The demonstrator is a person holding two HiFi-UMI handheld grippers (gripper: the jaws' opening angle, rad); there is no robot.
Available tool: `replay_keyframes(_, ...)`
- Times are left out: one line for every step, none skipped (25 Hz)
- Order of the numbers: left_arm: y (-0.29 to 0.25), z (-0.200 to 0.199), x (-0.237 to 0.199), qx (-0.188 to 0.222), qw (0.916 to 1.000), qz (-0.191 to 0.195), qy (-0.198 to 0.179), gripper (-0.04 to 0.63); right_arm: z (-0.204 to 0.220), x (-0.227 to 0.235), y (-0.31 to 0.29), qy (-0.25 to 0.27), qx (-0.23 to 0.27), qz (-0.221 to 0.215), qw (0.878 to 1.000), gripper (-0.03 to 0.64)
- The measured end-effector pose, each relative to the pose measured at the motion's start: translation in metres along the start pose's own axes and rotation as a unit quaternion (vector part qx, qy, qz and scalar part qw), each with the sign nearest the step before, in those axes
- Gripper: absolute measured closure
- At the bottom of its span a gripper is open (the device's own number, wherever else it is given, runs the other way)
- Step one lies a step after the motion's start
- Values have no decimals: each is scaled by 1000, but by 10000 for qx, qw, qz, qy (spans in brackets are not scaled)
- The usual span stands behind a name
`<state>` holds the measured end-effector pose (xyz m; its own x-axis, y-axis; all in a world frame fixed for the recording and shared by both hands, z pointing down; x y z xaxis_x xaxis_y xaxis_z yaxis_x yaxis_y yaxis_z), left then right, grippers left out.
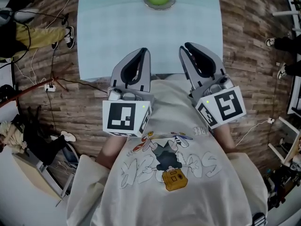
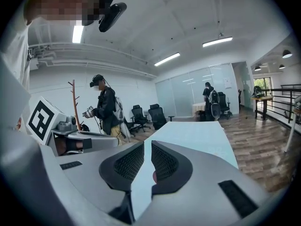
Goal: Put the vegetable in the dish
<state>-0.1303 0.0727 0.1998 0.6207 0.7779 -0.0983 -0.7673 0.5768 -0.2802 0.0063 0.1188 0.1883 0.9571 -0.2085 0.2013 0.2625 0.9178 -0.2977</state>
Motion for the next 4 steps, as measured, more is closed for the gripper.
replay_keyframes(1, 1, 0, -2, 10000, 15, -3, 589, 0, -1, 0, 5, 10, 20, 10000, 555)
replay_keyframes(1, 1, 0, -3, 10000, 27, -9, 589, 0, -1, 1, 21, 24, 46, 10000, 557)
replay_keyframes(1, 1, 0, -4, 10000, 37, -16, 589, 0, 0, 1, 41, 42, 77, 10000, 557)
replay_keyframes(1, 1, 0, -5, 10000, 47, -24, 589, 0, 0, 2, 63, 61, 111, 9999, 566)
Point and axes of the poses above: the fingertips, and each gripper's own axes: y backward along the fingers, x to its right, z out of its underside, the point moved 5 cm from there along y, backward along the fingers, and after that the axes turned 4 degrees about -y, right-handed, at the moved point
